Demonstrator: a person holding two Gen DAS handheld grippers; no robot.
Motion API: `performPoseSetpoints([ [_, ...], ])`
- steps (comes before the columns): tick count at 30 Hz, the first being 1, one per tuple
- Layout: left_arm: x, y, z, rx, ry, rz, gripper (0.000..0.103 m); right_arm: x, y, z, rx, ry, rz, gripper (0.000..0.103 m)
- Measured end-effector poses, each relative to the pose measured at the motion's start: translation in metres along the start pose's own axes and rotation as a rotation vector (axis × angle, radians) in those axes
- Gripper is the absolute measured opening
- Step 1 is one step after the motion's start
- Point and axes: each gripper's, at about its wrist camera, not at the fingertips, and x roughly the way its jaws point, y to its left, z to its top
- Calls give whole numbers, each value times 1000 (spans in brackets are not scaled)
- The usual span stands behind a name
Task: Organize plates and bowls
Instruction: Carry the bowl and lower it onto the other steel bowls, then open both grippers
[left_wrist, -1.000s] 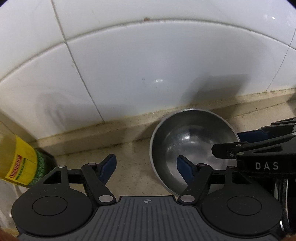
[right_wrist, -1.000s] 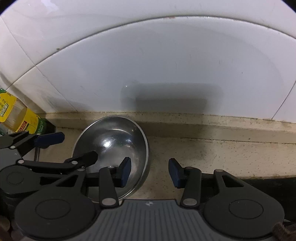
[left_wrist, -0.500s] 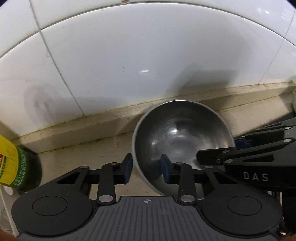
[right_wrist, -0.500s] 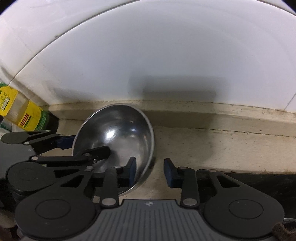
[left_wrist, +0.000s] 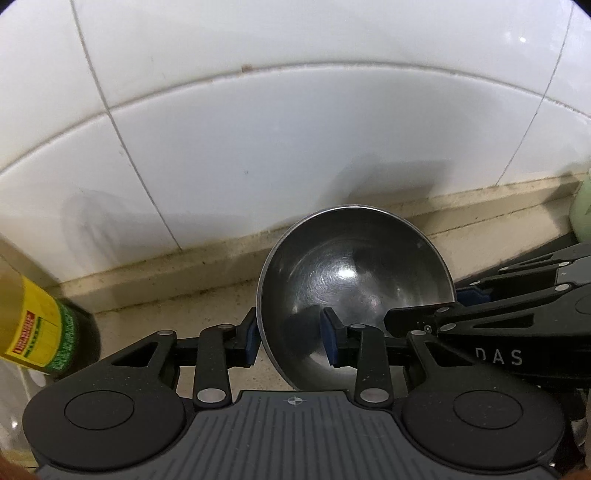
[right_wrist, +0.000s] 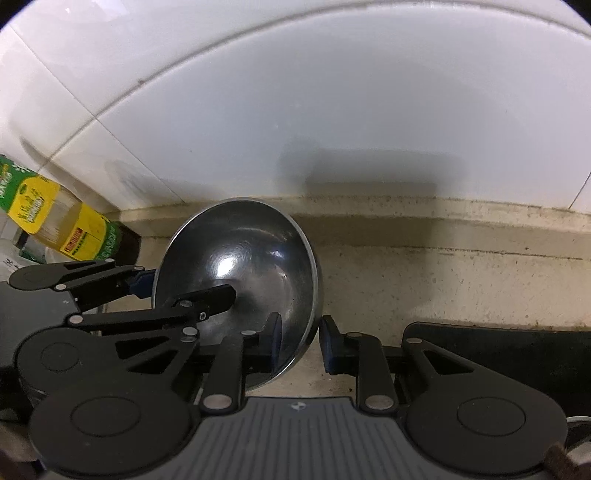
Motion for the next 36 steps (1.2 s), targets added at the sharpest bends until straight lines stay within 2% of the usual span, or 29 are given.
performPoseSetpoints([
  [11,-70,-10,-9,6,-93,9,43,-61,21,-11,-30,-57,4,21],
  [21,-128,-18,-41,19,-144,17,44,-121,50,-42,-80,-99,1,21],
  [36,-136,-16,-94,15,-79,-6,44,-131,84,-94,-92,-23,-12,21],
])
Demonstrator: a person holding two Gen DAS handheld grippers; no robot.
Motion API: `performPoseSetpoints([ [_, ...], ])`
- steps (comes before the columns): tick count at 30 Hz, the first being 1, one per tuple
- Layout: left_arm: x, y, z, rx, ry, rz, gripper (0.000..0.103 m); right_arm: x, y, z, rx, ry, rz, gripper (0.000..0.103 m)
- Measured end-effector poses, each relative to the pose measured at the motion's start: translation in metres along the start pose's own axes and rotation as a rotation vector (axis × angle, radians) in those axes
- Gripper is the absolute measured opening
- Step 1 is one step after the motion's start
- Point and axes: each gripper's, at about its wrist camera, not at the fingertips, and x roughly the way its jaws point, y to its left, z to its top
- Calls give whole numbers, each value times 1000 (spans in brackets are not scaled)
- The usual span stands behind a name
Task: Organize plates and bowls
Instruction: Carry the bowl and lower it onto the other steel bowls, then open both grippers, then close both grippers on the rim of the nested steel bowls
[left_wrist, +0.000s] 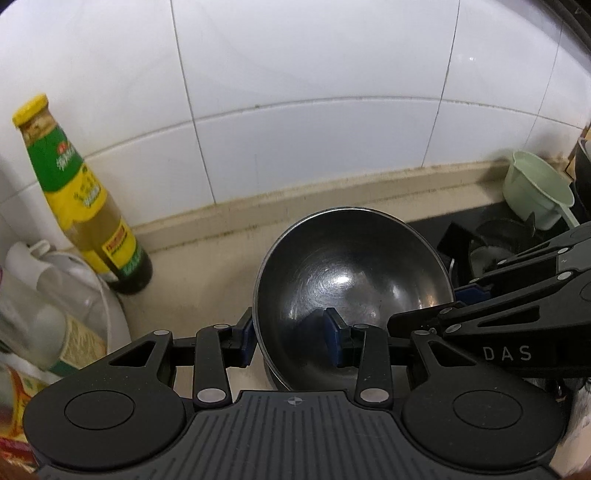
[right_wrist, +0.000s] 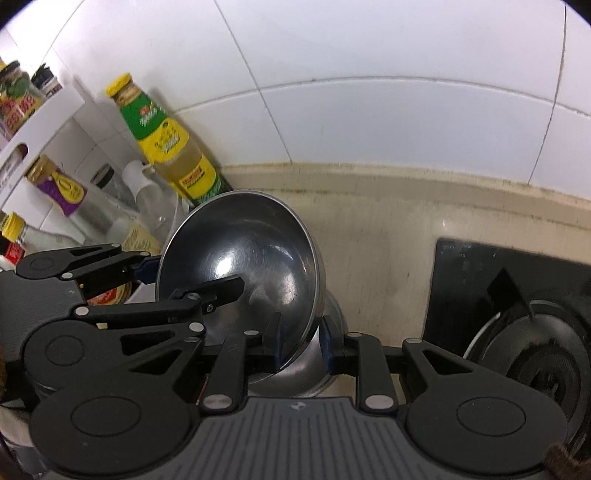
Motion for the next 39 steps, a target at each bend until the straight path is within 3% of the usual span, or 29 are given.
performPoseSetpoints([
  [20,19,7,-15,-12,79,-11,46,26,5,-12,5,99,-3,21],
  [25,16,9,-18,-6,60,-6,65,30,2,-11,6,94,-43,28],
  [30,6,14,-19,-4,34,-4,68,25,-6,-7,19,73,-49,36],
  [33,-2,17,-21,5,20,-11,73,24,-7,-6,31,64,-46,37],
  [39,-17,18,-33,37,8,-36,74,28,-4,-5,31,64,-31,39],
])
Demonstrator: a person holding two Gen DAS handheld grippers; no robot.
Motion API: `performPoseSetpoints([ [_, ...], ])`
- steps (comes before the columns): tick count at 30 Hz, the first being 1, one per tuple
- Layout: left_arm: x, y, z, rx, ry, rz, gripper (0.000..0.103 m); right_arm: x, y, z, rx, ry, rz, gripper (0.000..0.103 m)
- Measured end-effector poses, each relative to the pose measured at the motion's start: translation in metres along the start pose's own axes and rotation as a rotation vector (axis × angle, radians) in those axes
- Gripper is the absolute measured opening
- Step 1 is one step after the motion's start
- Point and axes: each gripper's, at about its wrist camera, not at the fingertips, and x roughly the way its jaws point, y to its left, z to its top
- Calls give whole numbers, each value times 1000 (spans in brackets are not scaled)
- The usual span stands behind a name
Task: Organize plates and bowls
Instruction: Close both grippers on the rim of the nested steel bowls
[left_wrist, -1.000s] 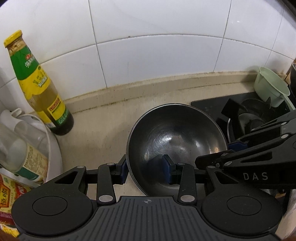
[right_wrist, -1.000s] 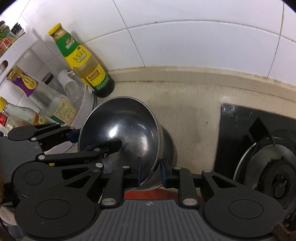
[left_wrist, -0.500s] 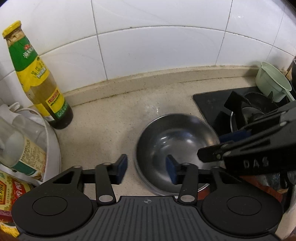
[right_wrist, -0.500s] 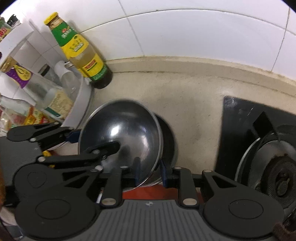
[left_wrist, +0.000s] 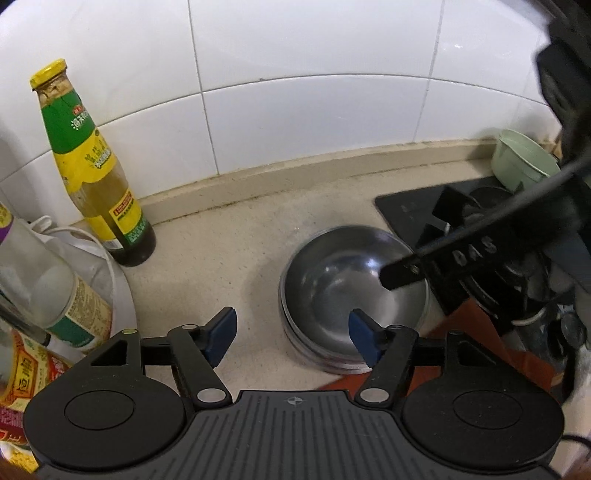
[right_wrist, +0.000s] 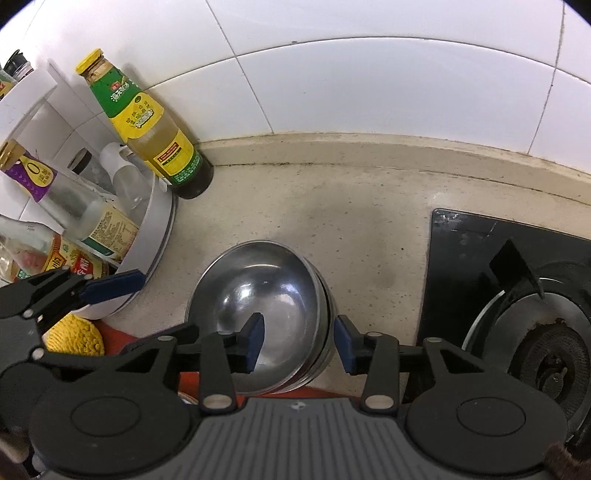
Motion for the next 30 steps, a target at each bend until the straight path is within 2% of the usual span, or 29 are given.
performPoseSetpoints([
  [6,-8,-3,-17,44,9,-28,75,6,2,-3,10,14,21,45],
  [14,1,-5,-32,83,35,-77,79,6,4,-3,9,7,16,48],
  [21,18,-12,-38,142,52,-87,79,11,2,-6,25,23,19,49],
  [30,51,-11,-40,167,98,-138,79,25,-10,-9,71,44,28,52],
])
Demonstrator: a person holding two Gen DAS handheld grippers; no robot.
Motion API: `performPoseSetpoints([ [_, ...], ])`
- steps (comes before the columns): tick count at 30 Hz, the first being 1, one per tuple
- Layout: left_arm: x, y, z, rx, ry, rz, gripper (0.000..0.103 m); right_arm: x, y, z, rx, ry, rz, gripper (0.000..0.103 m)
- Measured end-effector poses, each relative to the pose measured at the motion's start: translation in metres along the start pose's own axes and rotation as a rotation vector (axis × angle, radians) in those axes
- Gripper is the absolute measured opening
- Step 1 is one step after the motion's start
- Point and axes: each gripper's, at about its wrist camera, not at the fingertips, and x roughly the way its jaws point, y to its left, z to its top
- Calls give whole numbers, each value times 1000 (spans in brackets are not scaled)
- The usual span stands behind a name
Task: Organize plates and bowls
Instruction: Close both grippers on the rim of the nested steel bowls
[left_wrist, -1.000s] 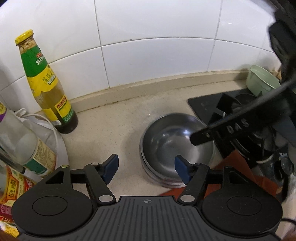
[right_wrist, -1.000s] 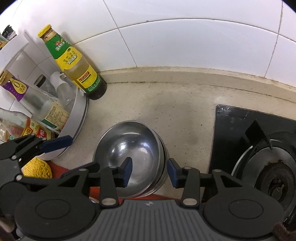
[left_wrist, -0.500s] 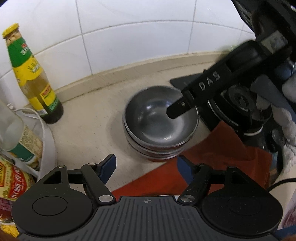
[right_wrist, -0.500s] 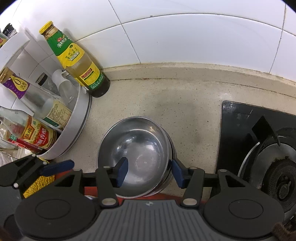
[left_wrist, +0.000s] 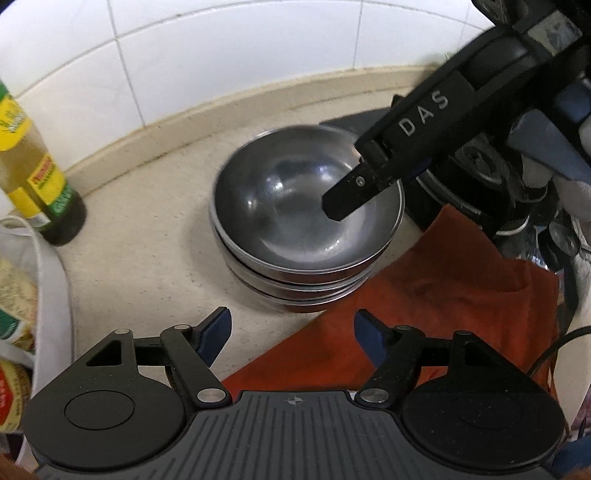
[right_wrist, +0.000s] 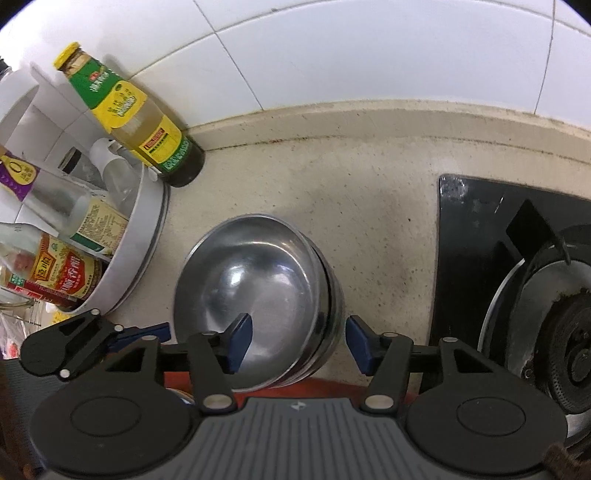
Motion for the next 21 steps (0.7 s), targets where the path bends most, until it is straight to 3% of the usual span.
performPoseSetpoints([
  [21,52,15,20,86,61,-102,84,35,-27,12,99,33,49,54],
])
